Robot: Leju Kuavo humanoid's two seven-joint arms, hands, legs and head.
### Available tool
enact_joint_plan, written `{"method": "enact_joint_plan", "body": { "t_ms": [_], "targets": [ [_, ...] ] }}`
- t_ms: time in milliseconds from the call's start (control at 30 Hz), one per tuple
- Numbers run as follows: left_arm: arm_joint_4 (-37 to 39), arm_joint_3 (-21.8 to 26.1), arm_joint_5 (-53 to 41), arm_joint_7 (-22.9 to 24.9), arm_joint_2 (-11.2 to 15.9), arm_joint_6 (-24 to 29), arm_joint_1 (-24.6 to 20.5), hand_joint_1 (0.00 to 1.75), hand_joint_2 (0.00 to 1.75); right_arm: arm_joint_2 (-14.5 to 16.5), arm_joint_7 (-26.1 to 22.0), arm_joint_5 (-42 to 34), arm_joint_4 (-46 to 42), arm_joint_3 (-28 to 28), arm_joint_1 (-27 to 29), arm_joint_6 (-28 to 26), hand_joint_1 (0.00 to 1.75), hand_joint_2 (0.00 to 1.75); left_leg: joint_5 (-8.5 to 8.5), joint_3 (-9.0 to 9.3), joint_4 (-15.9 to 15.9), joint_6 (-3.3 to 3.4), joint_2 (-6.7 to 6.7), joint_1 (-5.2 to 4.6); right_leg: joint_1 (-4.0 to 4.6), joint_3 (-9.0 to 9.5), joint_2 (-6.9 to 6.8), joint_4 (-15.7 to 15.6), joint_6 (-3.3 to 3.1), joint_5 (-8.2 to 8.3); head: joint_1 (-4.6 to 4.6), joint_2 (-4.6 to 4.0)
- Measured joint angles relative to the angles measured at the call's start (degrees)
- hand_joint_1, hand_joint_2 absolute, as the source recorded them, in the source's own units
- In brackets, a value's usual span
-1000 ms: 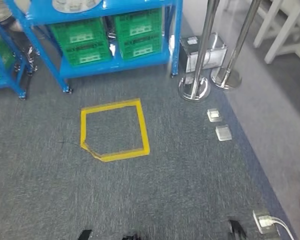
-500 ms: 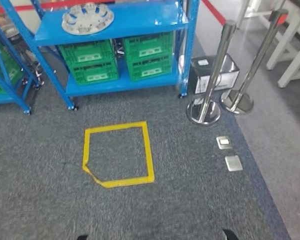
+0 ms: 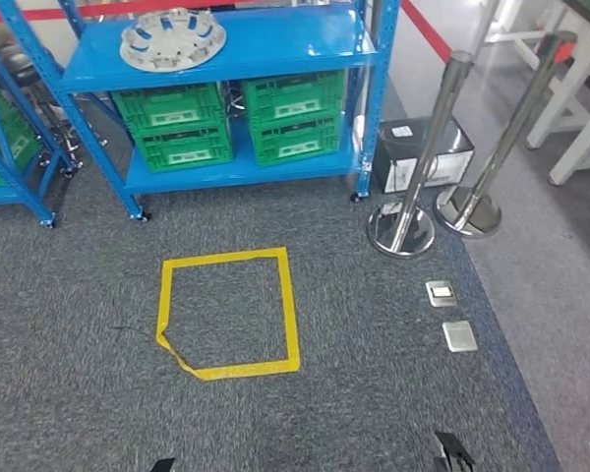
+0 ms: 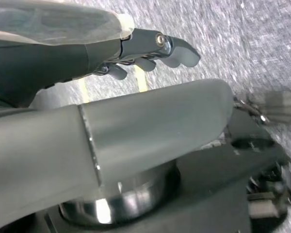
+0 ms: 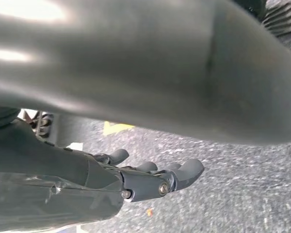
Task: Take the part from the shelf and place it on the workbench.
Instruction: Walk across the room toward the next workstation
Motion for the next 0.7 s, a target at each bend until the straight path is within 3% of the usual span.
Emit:
{"method": "enact_joint_plan", "body": {
  "t_ms": [67, 133, 233, 267, 300, 333, 400, 433, 500, 700],
  "targets": [
    [0.0, 0.0, 0.0, 0.0, -0.1, 0.0, 0.0, 0.0, 0.0, 0.0, 0.0, 0.0, 0.0, 0.0, -0.1, 0.1, 0.0, 0.0, 0.55, 0.18, -0.1, 0.26, -1.09, 0.19, 0.12, 0.35, -0.55, 0.2, 0.72, -0.76, 0.19, 0.0],
    [0.0, 0.0, 0.0, -0.1, -0.2, 0.0, 0.1, 0.0, 0.0, 0.0, -0.1, 0.0, 0.0, 0.0, -0.2, 0.4, 0.0, 0.0, 0.86, 0.55, -0.4, 0.66, -2.15, 0.51, 0.03, -0.51, 0.77, 3.1, 1.31, -2.96, 0.64, 0.0],
    [0.0, 0.0, 0.0, -0.2, -0.3, 0.0, -0.1, 0.0, 0.0, -0.1, -0.3, 0.0, 0.0, 0.1, -0.1, 0.6, 0.0, 0.0, 0.69, 0.78, -0.5, 1.18, -3.72, 0.48, -0.11, -6.14, 2.85, 14.9, 1.7, -8.69, 1.51, 0.0],
    [0.0, 0.0, -0.1, -0.3, -0.3, 0.0, -0.1, 0.0, 0.0, -0.1, -0.3, -0.1, 0.0, 0.1, 0.0, 0.6, 0.0, 0.0, 0.58, 0.9, -0.4, 1.28, -4.35, 0.43, -0.12, -7.61, 3.01, 17.5, 1.73, -9.27, 1.7, 0.0],
    [0.0, 0.0, -0.1, -0.4, -0.3, 0.0, -0.1, 0.0, 0.0, -0.1, -0.3, -0.1, 0.0, 0.1, 0.0, 0.6, 0.0, 0.0, 0.44, 1.08, -0.4, 1.31, -5.03, 0.4, -0.13, -8.09, 3.1, 18.0, 1.72, -8.57, 1.84, 0.0],
    [0.0, 0.0, -0.1, -0.4, -0.3, -0.1, 0.0, 0.0, 0.0, -0.1, -0.3, -0.1, 0.0, 0.2, 0.0, 0.6, 0.0, 0.0, 0.25, 1.33, -0.3, 1.28, -5.7, 0.39, -0.16, -7.4, 3.23, 15.9, 1.65, -6.65, 1.98, 0.0],
    [0.0, 0.0, -0.2, -0.5, -0.4, -0.2, 0.0, 0.0, 0.0, -0.1, -0.3, -0.1, 0.0, 0.3, 0.0, 0.6, 0.0, 0.0, -0.27, 1.87, 0.0, 1.01, -6.94, 0.33, -0.25, -4.07, 4.62, 7.7, 1.34, -1.77, 2.25, 0.0],
    [0.0, 0.0, -0.2, -0.6, -0.5, -0.2, -0.1, 0.0, 0.0, -0.1, -0.3, -0.1, 0.0, 0.4, 0.0, 0.7, 0.0, 0.0, -0.5, 1.91, 0.2, 0.81, -7.51, 0.28, -0.36, -2.65, 5.55, 4.2, 1.16, -0.22, 2.33, 0.0],
    [0.0, 0.0, -0.2, -0.7, -0.5, -0.2, -0.2, 0.0, 0.0, -0.2, -0.3, -0.1, 0.0, 0.5, 0.0, 0.8, 0.0, 0.0, -0.73, 1.73, 0.7, 0.5, -8.18, 0.17, -0.53, -1.57, 6.94, 1.3, 0.89, 0.43, 2.35, 0.0],
    [0.0, 0.0, -0.2, -0.7, -0.5, -0.2, -0.2, 0.0, 0.0, -0.2, -0.3, -0.1, 0.0, 0.6, -0.1, 0.8, 0.0, 0.0, -0.7, 1.46, 0.6, 0.19, -8.68, 0.37, -0.35, -1.57, 6.54, 1.3, 0.63, 0.33, 2.4, 0.0]
  ]
}}
